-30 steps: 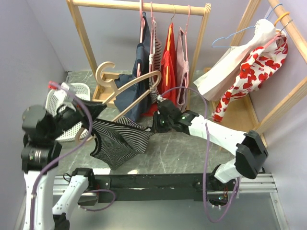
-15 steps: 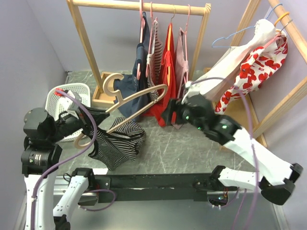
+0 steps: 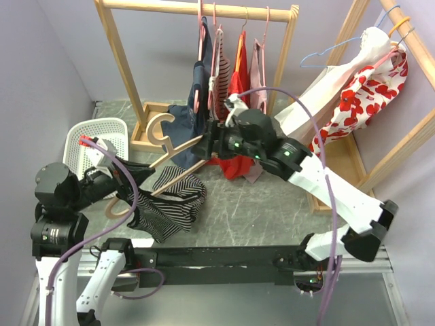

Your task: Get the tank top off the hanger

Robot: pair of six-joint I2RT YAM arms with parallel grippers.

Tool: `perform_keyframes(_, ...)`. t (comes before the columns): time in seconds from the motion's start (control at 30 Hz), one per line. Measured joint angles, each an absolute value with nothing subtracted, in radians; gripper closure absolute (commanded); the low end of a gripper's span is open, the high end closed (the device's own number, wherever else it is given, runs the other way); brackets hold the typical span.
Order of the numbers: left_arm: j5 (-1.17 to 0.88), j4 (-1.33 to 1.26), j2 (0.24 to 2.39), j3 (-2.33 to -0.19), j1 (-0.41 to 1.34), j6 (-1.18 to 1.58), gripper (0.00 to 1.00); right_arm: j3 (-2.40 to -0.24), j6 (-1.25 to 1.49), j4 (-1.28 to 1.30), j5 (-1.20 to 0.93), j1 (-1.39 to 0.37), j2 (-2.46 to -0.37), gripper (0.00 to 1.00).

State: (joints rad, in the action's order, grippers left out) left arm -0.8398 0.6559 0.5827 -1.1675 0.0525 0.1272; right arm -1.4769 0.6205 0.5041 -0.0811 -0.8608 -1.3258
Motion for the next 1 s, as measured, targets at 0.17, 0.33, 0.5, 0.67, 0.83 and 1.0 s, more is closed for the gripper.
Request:
perform_keyframes(0.17,-0.841,0.650,0.585,-1.153,0.050,0.126,0.99,-1.501,0.670,0.481,-0.126,-0.868,-1.380,0.16)
perform_keyframes(0.33,-0.815,0.643,0.580,-1.122,0.049,0.137,0.99,-1.441,0.722,0.374,-0.124,-0.871,-1.308,0.14)
perform_keyframes(0.5,-0.823,0.581,0.552,-1.055,0.049,0.182,0.99,-1.399,0.775,0.275,-0.131,-0.871,-1.261,0.14)
perform_keyframes(0.67,-0.840,0.527,0.545,-1.016,0.049,0.218,0.99,-1.383,0.858,0.184,-0.176,-0.871,-1.306,0.14)
perform_keyframes(0.83,-0.837,0.496,0.542,-1.009,0.049,0.231,0.99,-1.365,0.934,0.171,-0.185,-0.871,-1.343,0.15)
perform_keyframes(1.0,-0.839,0.456,0.532,-1.009,0.049,0.247,0.99,-1.308,1.018,0.094,-0.186,-0.875,-1.339,0.23)
